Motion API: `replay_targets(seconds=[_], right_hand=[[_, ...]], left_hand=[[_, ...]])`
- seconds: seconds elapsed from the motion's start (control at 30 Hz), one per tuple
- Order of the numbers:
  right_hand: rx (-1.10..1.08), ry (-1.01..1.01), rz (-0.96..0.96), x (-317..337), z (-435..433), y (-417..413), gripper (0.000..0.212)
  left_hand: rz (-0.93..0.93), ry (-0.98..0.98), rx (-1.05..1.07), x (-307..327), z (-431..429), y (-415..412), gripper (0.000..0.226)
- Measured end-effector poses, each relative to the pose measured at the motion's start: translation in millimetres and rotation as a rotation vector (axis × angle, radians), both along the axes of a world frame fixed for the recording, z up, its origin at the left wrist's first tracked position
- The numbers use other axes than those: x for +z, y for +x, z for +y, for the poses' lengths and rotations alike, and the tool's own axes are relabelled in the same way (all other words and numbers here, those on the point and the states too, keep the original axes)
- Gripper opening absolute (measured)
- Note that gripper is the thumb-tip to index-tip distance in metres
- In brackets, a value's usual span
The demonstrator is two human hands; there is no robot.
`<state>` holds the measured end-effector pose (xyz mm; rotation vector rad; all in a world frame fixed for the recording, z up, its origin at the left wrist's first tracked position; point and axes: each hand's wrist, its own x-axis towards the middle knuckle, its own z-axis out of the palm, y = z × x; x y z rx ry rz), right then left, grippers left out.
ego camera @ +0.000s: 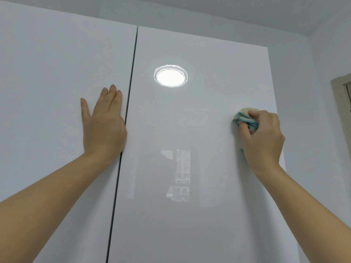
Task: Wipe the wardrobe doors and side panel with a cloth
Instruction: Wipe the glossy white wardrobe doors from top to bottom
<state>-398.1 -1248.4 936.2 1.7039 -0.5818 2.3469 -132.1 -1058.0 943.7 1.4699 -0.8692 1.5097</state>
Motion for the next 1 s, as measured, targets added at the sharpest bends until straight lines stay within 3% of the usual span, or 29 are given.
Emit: replay_targets(seconds=[0.37,0.63,1.0], right_hand=[[0.099,-0.163,0.133,-6,57,74,0.021],[0.133,-0.436,0.331,-28,113,140,0.018],[-0.070,-0.669,0.539,-59,111,143,0.018]], left_hand=[[-0.017,-0.014,-0.004,1,2,4,0.058],[-0.092,0.047,-0.006,6,21,14,0.057],[-0.058,0.170,0.099,0,28,9,0.052]])
